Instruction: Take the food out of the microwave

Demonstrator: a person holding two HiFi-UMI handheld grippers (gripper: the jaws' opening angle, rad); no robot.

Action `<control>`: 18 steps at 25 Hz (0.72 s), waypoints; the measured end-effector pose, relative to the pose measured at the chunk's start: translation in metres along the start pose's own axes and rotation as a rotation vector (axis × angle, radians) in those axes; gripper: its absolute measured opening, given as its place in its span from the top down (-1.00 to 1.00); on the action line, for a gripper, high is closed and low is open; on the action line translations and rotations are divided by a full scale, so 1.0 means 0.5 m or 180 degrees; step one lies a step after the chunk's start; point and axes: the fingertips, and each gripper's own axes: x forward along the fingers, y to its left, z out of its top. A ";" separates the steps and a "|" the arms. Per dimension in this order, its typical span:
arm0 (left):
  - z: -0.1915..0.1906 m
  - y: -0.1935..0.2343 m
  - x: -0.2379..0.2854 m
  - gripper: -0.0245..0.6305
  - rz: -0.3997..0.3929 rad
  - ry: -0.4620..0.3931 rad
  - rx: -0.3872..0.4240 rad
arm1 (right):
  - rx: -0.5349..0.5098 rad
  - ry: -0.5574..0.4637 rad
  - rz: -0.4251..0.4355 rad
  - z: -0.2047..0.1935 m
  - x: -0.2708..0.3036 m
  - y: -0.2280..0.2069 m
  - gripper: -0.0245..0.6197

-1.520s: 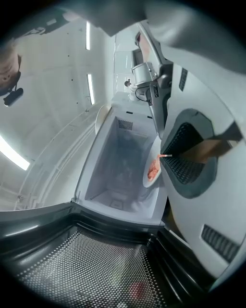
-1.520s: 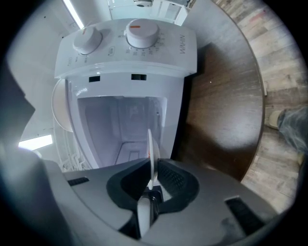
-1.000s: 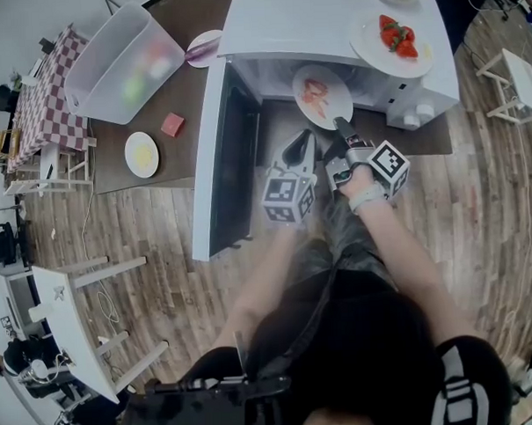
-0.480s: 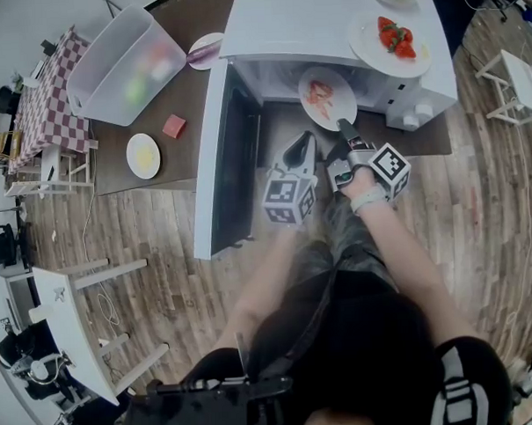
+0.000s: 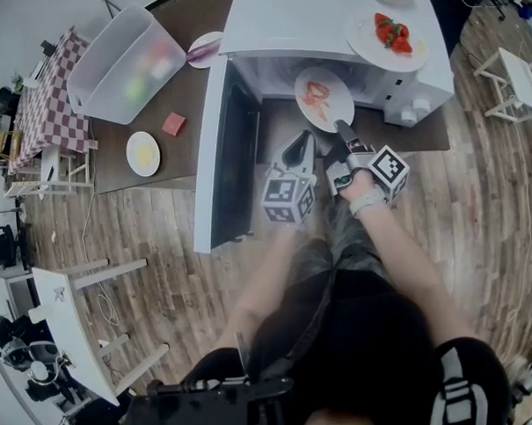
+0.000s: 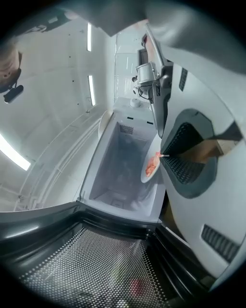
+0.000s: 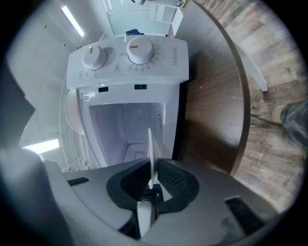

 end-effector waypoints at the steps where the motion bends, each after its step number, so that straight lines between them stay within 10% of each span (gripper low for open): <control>1: 0.000 -0.002 -0.002 0.88 -0.0007 -0.0002 0.0000 | -0.0003 0.0003 -0.0010 -0.001 -0.004 -0.003 0.80; 18: -0.007 -0.059 -0.068 0.88 -0.0176 0.0015 0.0028 | 0.0042 -0.0081 0.0036 -0.040 -0.094 0.013 0.79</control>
